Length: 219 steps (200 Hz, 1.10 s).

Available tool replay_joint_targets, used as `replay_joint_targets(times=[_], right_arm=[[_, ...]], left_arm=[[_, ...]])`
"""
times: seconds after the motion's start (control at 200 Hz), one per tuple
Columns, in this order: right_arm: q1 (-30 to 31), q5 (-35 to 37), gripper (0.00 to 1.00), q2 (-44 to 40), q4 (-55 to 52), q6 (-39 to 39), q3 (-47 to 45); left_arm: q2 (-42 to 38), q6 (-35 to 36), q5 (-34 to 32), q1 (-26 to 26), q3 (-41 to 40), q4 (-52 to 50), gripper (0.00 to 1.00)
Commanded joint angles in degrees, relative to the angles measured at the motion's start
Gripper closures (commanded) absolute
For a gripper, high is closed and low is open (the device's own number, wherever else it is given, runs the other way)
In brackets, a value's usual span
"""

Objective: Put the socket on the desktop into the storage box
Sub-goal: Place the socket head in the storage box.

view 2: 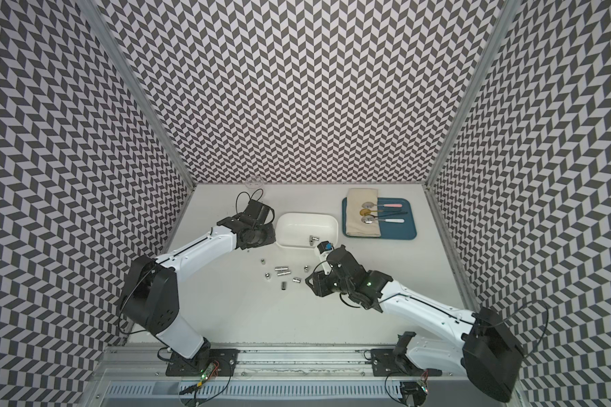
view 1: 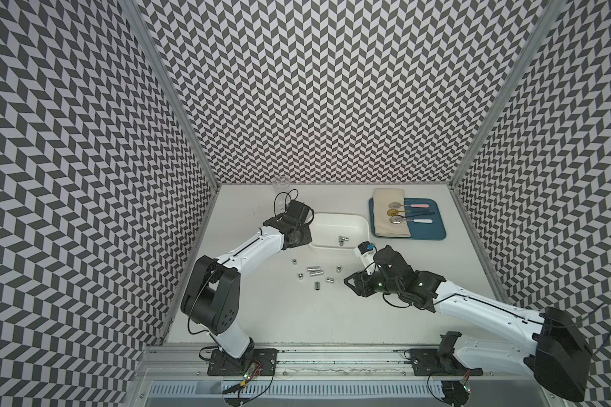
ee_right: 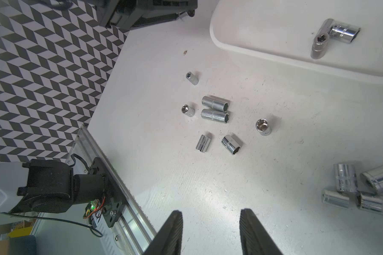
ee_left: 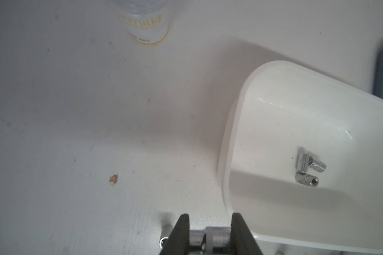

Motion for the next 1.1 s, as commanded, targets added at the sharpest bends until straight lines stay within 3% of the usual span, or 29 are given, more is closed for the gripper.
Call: replay_joint_targets(times=[0.0,0.551,0.776,1.092], right_arm=[[-0.33,0.07,0.54,-2.28,0.78,0.83,0.31],[-0.32,2.39,0.54,-7.35,-1.42,3.43,-2.69],[-0.40,2.82,0.54,-7.75,-1.16,3.70,-3.57],[-1.10,3.36,0.54,-8.11,-1.56,3.70,-3.51]], left_arm=[[3.44,0.76,0.91,-1.04,4.70,-0.39,0.73],[21.34,3.13,2.11,-3.01,20.17,-2.41,0.70],[23.77,3.23,2.13,-3.27,21.24,-2.54,0.68],[22.77,3.74,1.78,-3.86,21.20,-2.58,0.56]])
